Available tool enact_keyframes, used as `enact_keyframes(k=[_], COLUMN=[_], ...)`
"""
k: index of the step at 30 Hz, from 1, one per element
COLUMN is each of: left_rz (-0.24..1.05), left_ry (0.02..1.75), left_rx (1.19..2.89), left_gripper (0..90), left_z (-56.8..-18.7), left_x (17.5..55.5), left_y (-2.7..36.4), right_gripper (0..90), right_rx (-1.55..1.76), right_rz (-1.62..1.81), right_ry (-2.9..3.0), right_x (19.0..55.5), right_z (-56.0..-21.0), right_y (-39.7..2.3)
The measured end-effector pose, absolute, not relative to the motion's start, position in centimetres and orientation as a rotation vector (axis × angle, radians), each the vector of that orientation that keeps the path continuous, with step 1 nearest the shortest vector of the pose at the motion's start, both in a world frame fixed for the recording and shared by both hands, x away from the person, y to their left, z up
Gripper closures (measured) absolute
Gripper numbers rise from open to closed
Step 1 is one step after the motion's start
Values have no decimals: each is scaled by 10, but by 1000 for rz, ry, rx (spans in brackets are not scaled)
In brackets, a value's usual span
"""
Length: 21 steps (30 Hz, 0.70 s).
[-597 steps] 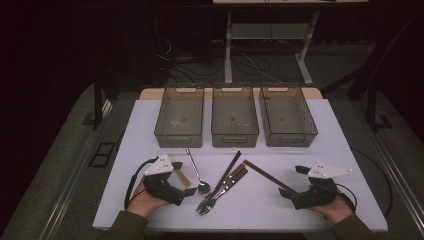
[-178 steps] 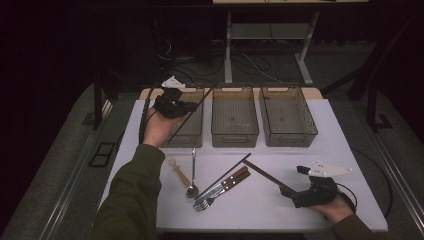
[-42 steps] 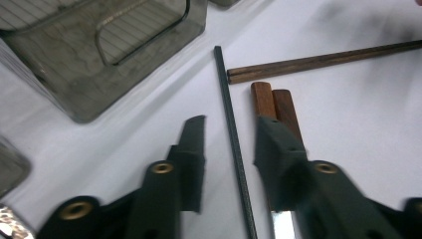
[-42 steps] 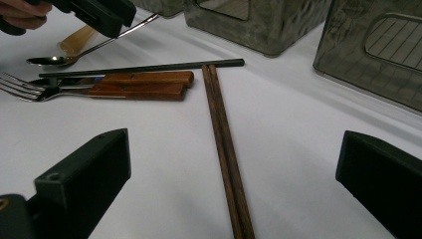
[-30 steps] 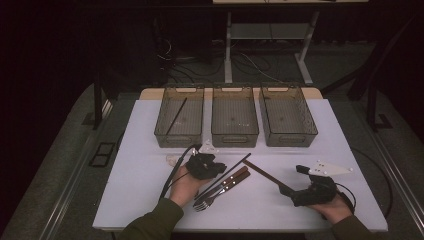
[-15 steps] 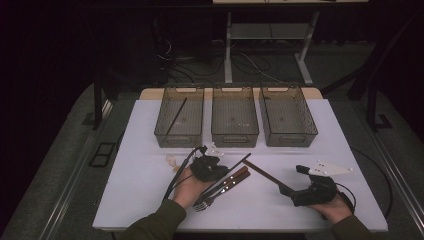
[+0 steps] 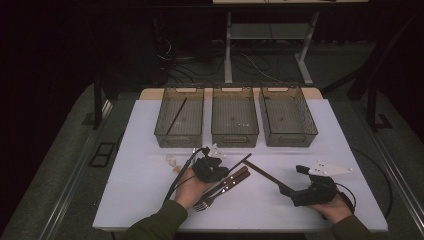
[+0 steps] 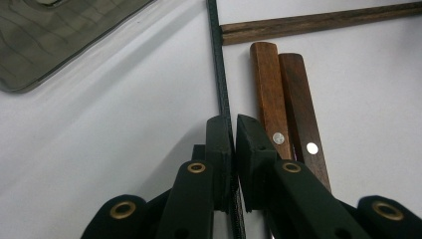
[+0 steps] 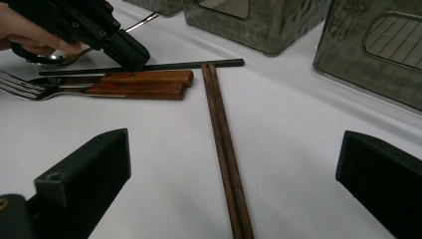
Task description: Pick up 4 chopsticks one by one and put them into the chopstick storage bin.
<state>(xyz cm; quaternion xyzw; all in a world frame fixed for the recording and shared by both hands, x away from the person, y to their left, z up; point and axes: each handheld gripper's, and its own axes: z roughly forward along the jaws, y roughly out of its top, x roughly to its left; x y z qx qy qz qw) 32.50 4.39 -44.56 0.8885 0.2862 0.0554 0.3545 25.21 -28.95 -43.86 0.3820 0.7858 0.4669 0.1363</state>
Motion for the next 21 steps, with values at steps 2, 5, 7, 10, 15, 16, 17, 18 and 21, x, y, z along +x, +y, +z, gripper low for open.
enact_keyframes(k=[2, 5, 7, 10, 15, 16, 17, 18, 21], left_rz=[157, 182, 194, 197, 196, 197, 199, 201, 198], left_ry=[736, 734, 735, 747, 776, 780, 784, 788, 802], left_rx=[2296, 2300, 2297, 2301, 2287, 2293, 2291, 2289, 2279], left_gripper=[841, 846, 852, 858, 860, 861, 861, 861, 861], left_z=[-446, -446, -446, -446, -446, -446, -445, -445, -445], left_x=[324, 322, 321, 320, 320, 320, 320, 319, 320], left_y=[43, 41, 41, 40, 40, 41, 41, 40, 40], right_gripper=[5, 5, 5, 5, 5, 5, 5, 5, 5], right_rx=[1107, 1108, 1107, 1106, 1108, 1108, 1107, 1107, 1106], right_rz=[1352, 1352, 1352, 1351, 1353, 1352, 1352, 1352, 1355], right_ry=[2274, 2274, 2274, 2276, 2275, 2276, 2276, 2275, 2275], right_x=[252, 252, 252, 252, 252, 252, 252, 252, 252], right_z=[-439, -439, -439, -438, -438, -438, -438, -438, -438], right_y=[-289, -290, -290, -289, -289, -289, -289, -289, -290])
